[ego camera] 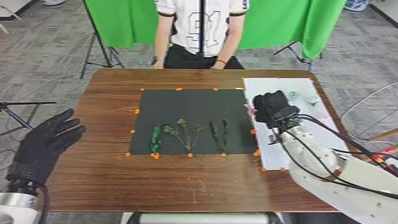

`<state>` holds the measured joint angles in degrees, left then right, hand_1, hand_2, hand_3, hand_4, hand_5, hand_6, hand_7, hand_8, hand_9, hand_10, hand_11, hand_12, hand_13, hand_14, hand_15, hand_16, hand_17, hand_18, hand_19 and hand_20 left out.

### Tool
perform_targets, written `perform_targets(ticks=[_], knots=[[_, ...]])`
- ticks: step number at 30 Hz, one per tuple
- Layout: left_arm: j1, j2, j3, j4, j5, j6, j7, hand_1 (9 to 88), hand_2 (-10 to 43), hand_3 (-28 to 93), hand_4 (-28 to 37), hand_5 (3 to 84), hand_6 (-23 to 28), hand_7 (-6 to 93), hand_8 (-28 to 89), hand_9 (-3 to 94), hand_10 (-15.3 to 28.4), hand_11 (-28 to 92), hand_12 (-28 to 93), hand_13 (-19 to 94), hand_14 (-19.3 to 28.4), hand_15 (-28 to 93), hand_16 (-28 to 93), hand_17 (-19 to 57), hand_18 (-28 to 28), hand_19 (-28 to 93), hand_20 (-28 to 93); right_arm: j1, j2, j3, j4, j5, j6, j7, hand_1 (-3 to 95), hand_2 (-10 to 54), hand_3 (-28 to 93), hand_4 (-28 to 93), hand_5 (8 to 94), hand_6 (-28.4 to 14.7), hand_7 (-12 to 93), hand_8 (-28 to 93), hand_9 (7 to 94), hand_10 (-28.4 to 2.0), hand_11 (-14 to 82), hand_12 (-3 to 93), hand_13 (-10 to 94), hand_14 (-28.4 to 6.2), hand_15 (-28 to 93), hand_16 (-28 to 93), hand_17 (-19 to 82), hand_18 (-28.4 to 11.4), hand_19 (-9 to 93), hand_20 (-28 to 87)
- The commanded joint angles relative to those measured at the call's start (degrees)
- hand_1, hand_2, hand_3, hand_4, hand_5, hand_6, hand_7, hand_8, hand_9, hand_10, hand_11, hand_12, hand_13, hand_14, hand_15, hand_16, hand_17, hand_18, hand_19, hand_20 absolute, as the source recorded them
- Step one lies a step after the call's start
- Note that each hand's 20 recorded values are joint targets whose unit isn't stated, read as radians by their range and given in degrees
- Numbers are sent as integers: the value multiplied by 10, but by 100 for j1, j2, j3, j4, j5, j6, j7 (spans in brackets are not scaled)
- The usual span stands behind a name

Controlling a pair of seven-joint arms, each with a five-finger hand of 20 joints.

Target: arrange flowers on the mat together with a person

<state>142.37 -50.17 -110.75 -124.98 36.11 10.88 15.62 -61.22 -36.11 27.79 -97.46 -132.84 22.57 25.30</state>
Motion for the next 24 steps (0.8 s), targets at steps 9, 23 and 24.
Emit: perform_targets(ticks=[9, 23, 24], knots=[[-125, 110, 273, 135, -96, 268, 46, 232, -8, 729, -225, 372, 33, 188, -87, 338, 133, 240, 168, 306, 159, 279, 23, -39, 244, 473, 58, 1832, -2812, -1375, 619, 170, -372, -1578, 468, -95, 813, -283, 688, 34, 482, 11, 823, -64, 282, 541, 721, -58, 684, 283, 320, -167, 753, 413], [-146, 394, 424, 145, -185, 383, 278, 232, -7, 729, -225, 372, 33, 189, -89, 333, 132, 238, 169, 304, 157, 278, 24, -39, 244, 474, 58, 2700, -3733, -2635, 1486, 301, -515, -1458, 463, -95, 810, -283, 681, 36, 488, 7, 814, -63, 291, 535, 718, -57, 681, 283, 318, -166, 749, 413], [-191, 403, 440, 158, -165, 364, 246, 232, -7, 729, -225, 372, 33, 189, -88, 333, 132, 238, 169, 304, 158, 278, 24, -39, 244, 474, 58, 2761, -3745, -2728, 1496, 327, -469, -1390, 462, -95, 810, -283, 681, 36, 488, 6, 814, -63, 291, 534, 717, -57, 681, 282, 318, -166, 749, 413]])
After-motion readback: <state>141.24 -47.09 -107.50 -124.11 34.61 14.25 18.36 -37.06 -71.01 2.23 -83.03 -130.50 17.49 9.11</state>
